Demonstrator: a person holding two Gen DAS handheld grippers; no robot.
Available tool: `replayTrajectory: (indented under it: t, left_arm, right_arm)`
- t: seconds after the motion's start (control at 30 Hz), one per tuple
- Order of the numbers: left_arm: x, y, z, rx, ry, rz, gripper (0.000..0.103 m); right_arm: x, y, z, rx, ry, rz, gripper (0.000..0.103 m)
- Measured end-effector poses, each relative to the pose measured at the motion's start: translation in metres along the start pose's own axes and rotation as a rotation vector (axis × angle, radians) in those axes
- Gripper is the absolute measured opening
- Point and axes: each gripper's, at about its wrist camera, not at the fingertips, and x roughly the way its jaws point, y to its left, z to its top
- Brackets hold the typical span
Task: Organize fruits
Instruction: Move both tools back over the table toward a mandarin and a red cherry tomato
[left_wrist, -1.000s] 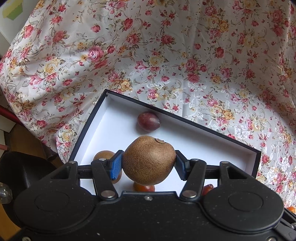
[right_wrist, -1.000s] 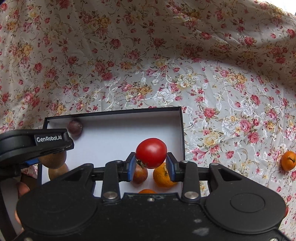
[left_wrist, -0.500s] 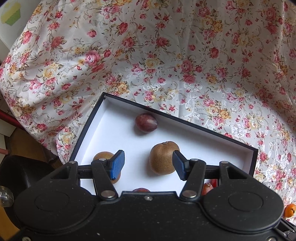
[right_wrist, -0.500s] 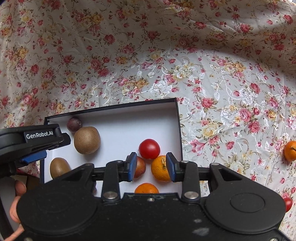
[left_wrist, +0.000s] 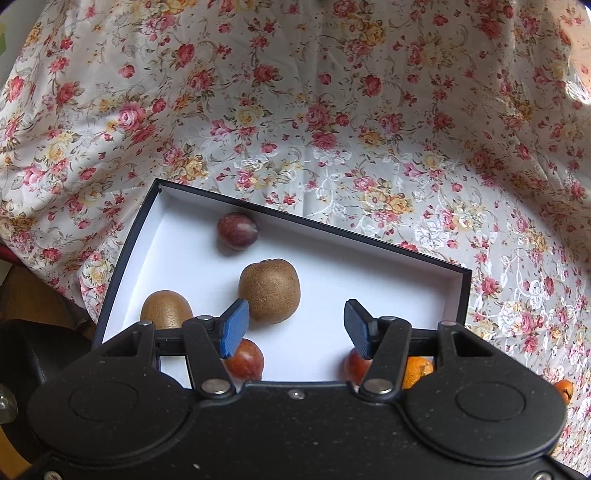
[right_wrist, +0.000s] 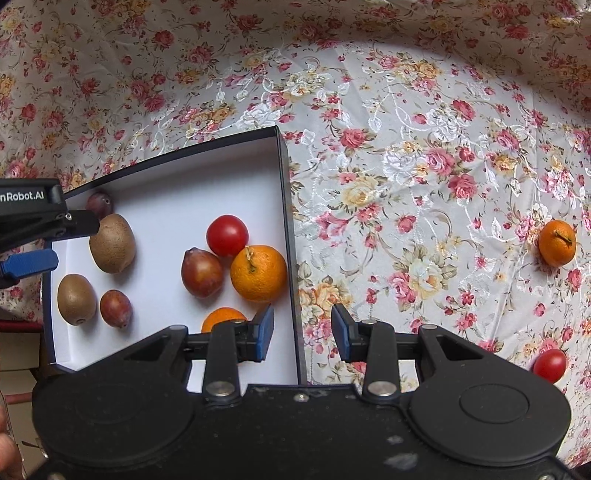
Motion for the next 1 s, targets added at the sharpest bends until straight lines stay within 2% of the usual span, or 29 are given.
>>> replayTrajectory:
  t: [0.27, 0.5, 0.8, 1.0]
  left_arm:
    - [-0.009, -0.043, -0.012, 0.112, -0.005, -0.048, 0.061]
    - [-0.015, -0.094, -0.033, 0.24, -0.024, -0.041, 0.061]
    - [-0.02, -0.16, -0.062, 0.355, 0.026, -0.137, 0.061]
    - [-0.025, -0.201, -0.083, 0.428, 0.032, -0.149, 0.061]
  right_arm:
    - [-0.008, -0.043, -0.01, 0.06, 0.009, -0.042, 0.038]
    - [-0.017, -0.097, -0.02, 0.157, 0.017, -0.071, 0.038]
    - [-0.04, -0.161, -0.026, 0.268, 0.007, -0.087, 0.038]
    - [-0.054, -0.202, -0.034, 0.353, 0.014, -0.087, 0.038]
